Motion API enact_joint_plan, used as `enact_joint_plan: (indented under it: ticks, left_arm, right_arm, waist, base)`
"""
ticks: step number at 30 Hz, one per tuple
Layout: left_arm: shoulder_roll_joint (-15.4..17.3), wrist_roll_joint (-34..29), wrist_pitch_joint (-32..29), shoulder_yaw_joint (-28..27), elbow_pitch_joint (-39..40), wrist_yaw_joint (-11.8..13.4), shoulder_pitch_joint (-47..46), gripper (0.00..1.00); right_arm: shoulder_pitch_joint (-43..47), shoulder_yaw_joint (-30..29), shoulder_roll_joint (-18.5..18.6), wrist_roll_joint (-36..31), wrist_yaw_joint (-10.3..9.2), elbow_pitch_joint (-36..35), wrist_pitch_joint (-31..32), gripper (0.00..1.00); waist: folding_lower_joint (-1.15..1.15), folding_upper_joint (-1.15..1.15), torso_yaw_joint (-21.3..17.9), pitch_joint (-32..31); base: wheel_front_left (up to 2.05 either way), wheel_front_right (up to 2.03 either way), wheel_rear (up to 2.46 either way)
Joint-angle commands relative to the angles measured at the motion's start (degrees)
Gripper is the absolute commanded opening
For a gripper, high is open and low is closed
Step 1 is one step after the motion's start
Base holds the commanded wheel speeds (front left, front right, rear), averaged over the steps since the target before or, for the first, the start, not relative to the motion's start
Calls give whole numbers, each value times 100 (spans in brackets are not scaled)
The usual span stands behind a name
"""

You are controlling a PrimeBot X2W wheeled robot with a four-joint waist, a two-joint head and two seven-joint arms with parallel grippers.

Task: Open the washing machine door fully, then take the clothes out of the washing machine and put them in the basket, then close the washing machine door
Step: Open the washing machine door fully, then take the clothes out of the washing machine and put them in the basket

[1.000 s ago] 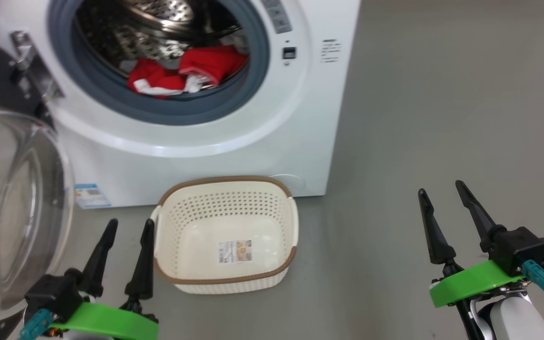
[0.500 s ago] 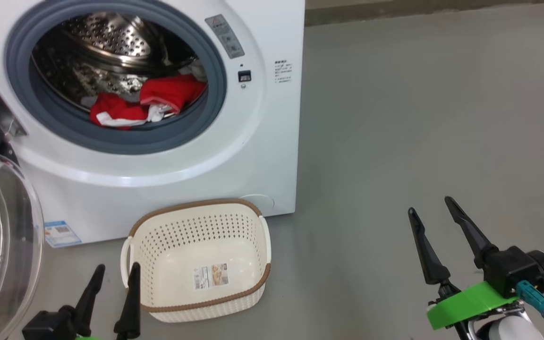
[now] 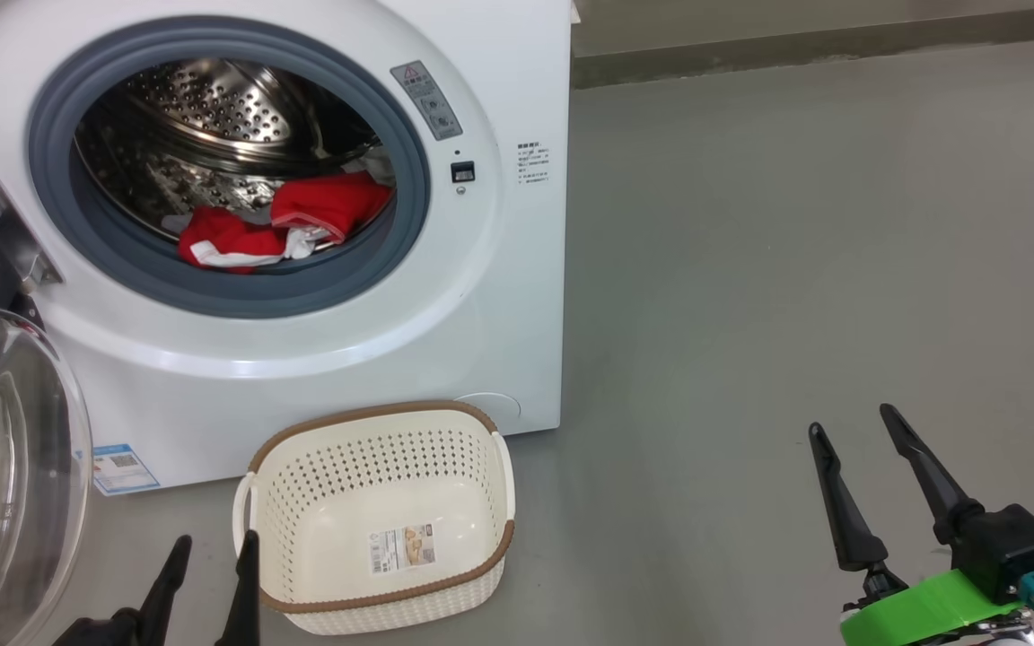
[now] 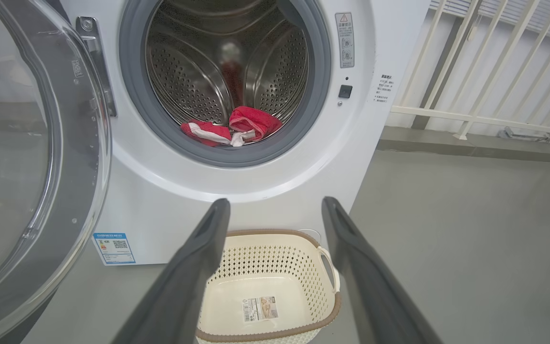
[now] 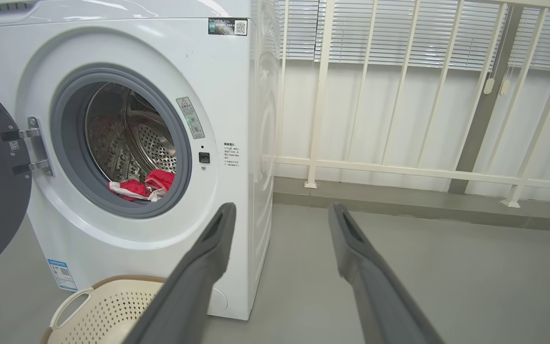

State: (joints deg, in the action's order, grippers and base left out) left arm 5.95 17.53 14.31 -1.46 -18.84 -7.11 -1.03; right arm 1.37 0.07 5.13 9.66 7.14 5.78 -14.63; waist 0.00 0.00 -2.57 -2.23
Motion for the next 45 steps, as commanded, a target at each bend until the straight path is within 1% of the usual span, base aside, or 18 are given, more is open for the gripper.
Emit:
enact_joint_plan:
  ticks: [1, 9, 13, 17, 23, 25, 29, 32, 41, 45]
  left_arm:
    - [58, -57, 68, -233, 136, -31, -74, 100]
    - [-3, -127, 69, -384, 117, -19, -62, 100]
    - [-59, -68, 69, -448, 147, -14, -70, 100]
    - [-108, 64, 69, -502, 306, -23, -59, 100]
    - [-103, 13, 69, -479, 440, -31, -23, 100]
    - [-95, -36, 69, -503, 427, -4, -26, 100]
    - [-115, -199, 69, -559, 350, 168, -42, 100]
    - [-136, -238, 69, -567, 332, 219, -75, 100]
    - [-181, -191, 69, -568, 342, 214, -138, 100]
    - [-200, -102, 69, -539, 581, 116, -124, 100]
  right_arm:
    - [-72, 70, 69, 37, 35, -183, -37, 100]
    - [-42, 39, 53, 16, 35, -211, -37, 100]
    - [-31, 34, 52, 11, 35, -199, -37, 100]
    - [-31, 43, 48, 10, 35, -172, -37, 100]
    - [-56, 51, 42, -1, 35, -146, -37, 100]
    - [-61, 51, 41, 2, 35, -142, -37, 100]
    - [-75, 59, 35, 18, 35, -116, -37, 100]
    - [-86, 88, 24, 19, 35, -96, -37, 100]
    - [-126, 203, 64, 50, 35, -44, -37, 100]
    - [-129, 234, 101, 105, 35, -30, -37, 100]
  waist:
    - [0, 0, 1, -11]
    - [0, 0, 10, -30]
    - [0, 0, 30, -24]
    - [0, 0, 39, -15]
    - [0, 0, 55, 2]
    - [0, 0, 54, 3]
    - [0, 0, 53, -8]
    - [0, 0, 50, -21]
    - [0, 0, 78, 12]
    - [0, 0, 101, 28]
  base:
    - [0, 0, 0]
    - [0, 0, 0]
    - [0, 0, 0]
    - [0, 0, 0]
    - [0, 0, 0]
    - [0, 0, 0]
    - [17, -31, 14]
    - [69, -74, 4]
    - [153, -153, 0]
    - [199, -199, -1]
